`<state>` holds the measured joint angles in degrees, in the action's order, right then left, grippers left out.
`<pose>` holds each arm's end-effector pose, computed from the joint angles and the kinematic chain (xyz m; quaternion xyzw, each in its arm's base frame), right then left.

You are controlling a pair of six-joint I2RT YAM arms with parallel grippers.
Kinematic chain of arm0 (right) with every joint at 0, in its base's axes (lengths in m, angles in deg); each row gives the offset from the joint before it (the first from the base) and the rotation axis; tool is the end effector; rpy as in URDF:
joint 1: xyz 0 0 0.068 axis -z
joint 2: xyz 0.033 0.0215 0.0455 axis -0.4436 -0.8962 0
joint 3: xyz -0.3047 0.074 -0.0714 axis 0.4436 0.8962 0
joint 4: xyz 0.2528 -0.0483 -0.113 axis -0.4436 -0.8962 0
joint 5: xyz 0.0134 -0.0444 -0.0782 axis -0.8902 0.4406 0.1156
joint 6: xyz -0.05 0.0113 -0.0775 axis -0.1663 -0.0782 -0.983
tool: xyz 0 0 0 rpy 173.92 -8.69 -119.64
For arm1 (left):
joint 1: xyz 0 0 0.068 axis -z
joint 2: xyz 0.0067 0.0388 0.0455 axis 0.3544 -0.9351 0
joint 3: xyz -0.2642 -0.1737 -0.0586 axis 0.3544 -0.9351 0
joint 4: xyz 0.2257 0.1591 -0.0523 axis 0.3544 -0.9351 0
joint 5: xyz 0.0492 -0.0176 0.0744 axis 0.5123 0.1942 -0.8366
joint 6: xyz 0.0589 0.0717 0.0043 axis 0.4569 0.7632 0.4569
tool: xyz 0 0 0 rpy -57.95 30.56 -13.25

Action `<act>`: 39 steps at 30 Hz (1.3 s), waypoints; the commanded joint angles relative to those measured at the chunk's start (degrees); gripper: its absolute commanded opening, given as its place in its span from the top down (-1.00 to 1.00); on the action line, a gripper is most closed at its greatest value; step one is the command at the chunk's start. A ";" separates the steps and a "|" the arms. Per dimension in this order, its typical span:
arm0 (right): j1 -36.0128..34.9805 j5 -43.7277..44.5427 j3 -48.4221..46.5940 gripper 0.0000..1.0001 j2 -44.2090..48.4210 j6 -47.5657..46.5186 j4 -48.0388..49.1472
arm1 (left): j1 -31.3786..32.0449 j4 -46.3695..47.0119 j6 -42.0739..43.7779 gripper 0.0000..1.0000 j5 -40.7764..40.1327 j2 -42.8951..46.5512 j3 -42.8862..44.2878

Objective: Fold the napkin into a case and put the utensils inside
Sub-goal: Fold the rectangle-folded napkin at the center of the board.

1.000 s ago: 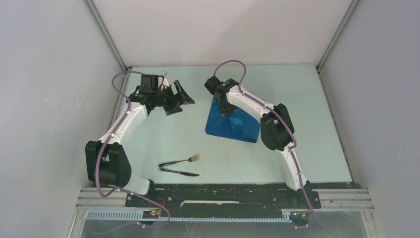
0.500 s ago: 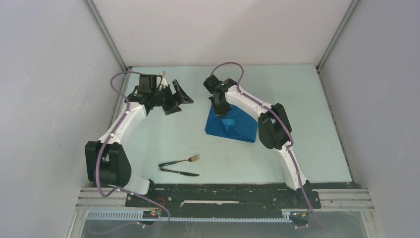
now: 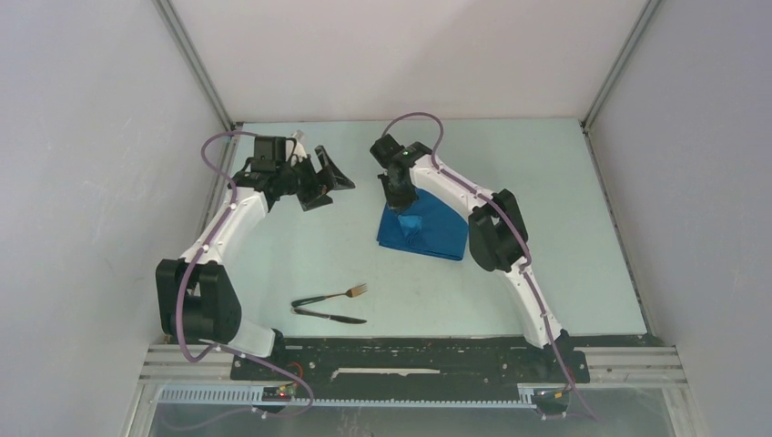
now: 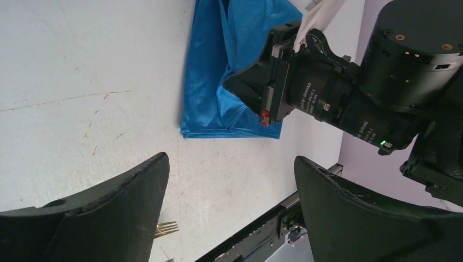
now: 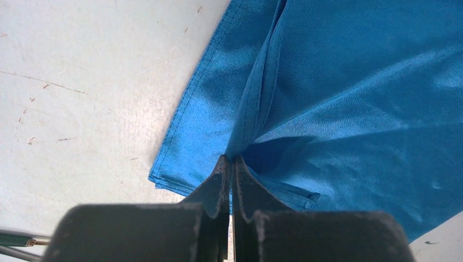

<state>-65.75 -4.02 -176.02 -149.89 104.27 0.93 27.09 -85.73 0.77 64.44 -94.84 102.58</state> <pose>0.4490 0.3611 0.1890 -0.1719 0.9684 0.0539 0.1727 0.3562 -0.0827 0.3075 -0.1170 0.8879 -0.3601 0.2614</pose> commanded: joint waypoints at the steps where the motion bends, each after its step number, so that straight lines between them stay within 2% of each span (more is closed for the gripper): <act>1: -0.04 -0.74 -2.14 1.00 -0.06 1.25 0.15 | -0.55 1.59 0.06 -0.82 2.08 2.09 1.32; 39: -0.48 -2.48 -4.65 1.00 -2.71 1.60 0.02 | -1.32 2.87 -0.75 -0.83 3.50 2.27 0.68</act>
<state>-65.82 -5.81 -177.63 -152.30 105.21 0.96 26.39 -84.68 0.58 66.32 -94.82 102.58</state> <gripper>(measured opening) 0.008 0.911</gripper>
